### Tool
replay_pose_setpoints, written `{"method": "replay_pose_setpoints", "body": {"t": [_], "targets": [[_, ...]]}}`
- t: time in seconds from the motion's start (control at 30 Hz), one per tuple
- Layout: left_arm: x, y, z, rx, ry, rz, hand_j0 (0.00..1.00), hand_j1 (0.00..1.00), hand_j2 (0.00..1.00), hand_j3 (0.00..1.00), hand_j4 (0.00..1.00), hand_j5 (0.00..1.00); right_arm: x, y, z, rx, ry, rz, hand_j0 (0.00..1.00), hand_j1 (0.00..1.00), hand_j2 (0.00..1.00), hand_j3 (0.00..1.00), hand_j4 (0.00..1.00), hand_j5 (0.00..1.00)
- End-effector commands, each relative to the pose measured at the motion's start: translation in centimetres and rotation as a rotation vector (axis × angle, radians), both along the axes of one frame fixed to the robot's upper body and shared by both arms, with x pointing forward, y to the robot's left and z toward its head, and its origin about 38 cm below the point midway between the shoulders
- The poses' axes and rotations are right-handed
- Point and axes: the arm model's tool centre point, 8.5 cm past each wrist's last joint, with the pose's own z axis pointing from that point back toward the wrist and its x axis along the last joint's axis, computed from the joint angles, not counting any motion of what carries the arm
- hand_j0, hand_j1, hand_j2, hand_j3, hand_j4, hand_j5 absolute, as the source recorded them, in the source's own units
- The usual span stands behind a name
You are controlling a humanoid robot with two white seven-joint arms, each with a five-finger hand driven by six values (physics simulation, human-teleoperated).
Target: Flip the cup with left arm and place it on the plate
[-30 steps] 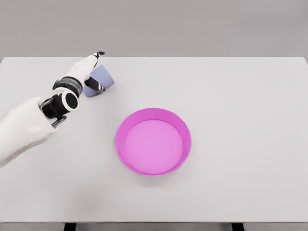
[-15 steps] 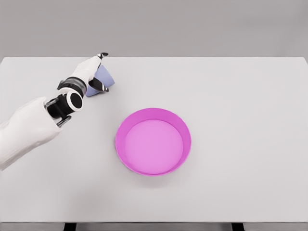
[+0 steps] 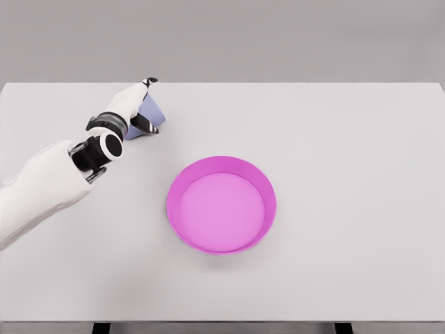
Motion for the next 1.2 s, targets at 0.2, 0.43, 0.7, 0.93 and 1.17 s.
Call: {"method": "replay_pose_setpoints", "body": {"t": [0.2, 0.43, 0.7, 0.93, 1.17], "targets": [[0.4, 0.9, -0.4, 0.019, 0.004, 0.027, 1.00, 1.00, 1.00, 1.00, 1.00, 1.00, -0.1, 0.0, 0.0, 0.000, 0.002, 0.000, 1.00, 1.00, 1.00, 1.00, 1.00, 1.00], [0.4, 0.2, -0.5, 0.010, 0.007, 0.020, 0.96, 0.96, 0.96, 0.96, 0.96, 0.96, -0.1, 0.0, 0.0, 0.000, 0.000, 0.000, 1.00, 1.00, 1.00, 1.00, 1.00, 1.00], [0.2, -0.4, -0.9, -0.006, 0.019, 0.013, 0.88, 0.88, 0.88, 0.88, 0.88, 0.88, -0.1, 0.0, 0.0, 0.000, 0.000, 0.000, 1.00, 1.00, 1.00, 1.00, 1.00, 1.00], [0.0, -0.3, -1.2, -0.007, 0.027, 0.012, 0.78, 0.78, 0.78, 0.78, 0.78, 0.78, 0.0, 0.0, 0.0, 0.000, 0.000, 0.000, 1.00, 1.00, 1.00, 1.00, 1.00, 1.00], [0.0, -0.6, -0.8, -0.013, 0.019, 0.004, 0.70, 0.70, 0.70, 0.70, 0.70, 0.70, -0.1, 0.0, 0.0, 0.000, 0.002, 0.000, 1.00, 1.00, 1.00, 1.00, 1.00, 1.00]]}}
